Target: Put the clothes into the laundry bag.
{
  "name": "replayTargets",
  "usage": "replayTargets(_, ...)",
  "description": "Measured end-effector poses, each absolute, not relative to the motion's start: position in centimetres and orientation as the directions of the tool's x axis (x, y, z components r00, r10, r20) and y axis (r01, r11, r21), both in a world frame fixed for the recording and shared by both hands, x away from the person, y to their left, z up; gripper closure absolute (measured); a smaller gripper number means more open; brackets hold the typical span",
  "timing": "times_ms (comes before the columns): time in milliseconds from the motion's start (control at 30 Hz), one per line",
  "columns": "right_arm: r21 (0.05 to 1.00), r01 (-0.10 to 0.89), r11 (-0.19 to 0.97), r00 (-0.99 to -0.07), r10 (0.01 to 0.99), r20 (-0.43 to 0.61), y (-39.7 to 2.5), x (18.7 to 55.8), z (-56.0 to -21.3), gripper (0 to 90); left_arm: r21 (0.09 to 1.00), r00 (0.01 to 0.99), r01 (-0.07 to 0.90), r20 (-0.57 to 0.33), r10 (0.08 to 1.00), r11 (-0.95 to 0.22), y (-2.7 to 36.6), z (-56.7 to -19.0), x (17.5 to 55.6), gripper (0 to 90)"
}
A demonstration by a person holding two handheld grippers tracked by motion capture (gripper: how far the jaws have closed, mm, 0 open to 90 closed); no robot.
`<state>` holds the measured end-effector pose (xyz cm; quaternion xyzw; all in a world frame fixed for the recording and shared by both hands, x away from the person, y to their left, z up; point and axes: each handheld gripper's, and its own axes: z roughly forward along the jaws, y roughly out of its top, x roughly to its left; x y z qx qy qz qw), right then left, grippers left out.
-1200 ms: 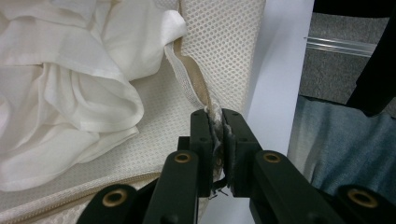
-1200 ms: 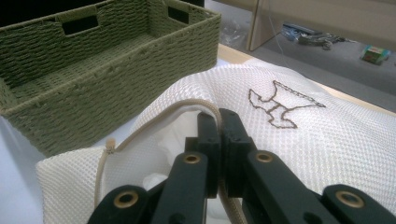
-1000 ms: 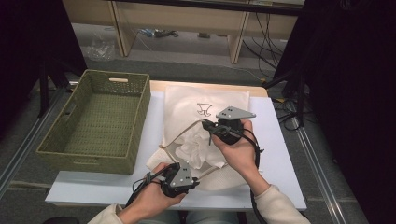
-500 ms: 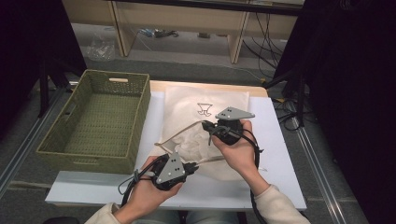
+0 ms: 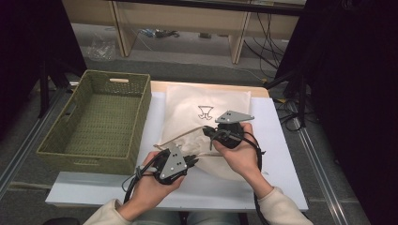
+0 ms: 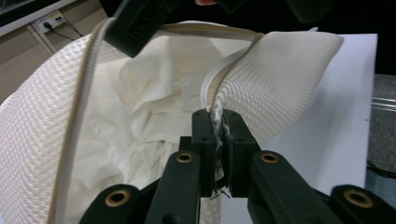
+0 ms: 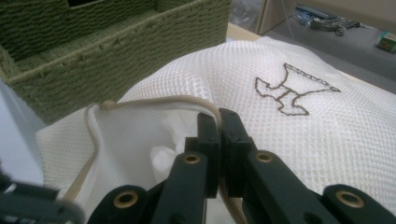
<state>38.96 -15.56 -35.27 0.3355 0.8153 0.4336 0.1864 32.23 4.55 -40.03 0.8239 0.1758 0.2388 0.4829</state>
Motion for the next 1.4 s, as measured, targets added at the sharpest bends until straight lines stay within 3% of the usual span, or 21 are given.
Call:
replayTargets(200,0.812,0.399,0.426,-0.717,0.697,-0.013,-15.6,38.2,-36.0,88.7,0.855,0.803,0.072,0.256,0.539,-0.513,4.3,-40.3,34.0,82.3)
replayTargets(633,0.788,0.415,0.454,-0.725,0.689,-0.015,-15.7,38.1,-37.4,86.9,0.846,0.793,0.117,0.235,0.562,-0.519,4.0,-41.3,35.2,79.3)
replayTargets(933,0.869,0.306,0.388,-0.73,0.682,-0.048,-16.2,37.7,-36.2,63.0,0.842,0.792,0.135,0.226,0.568,-0.522,4.4,-41.5,35.1,72.0)
replayTargets(1100,0.917,0.269,0.293,-0.707,0.707,-0.019,-17.4,37.5,-35.4,51.8,0.855,0.786,0.147,0.204,0.584,-0.497,4.4,-41.7,35.0,65.0)
replayTargets(1400,0.946,0.253,0.202,-0.675,0.738,0.023,-19.4,38.1,-35.5,46.8,0.855,0.794,0.12,0.222,0.566,-0.505,4.5,-41.0,34.5,57.0)
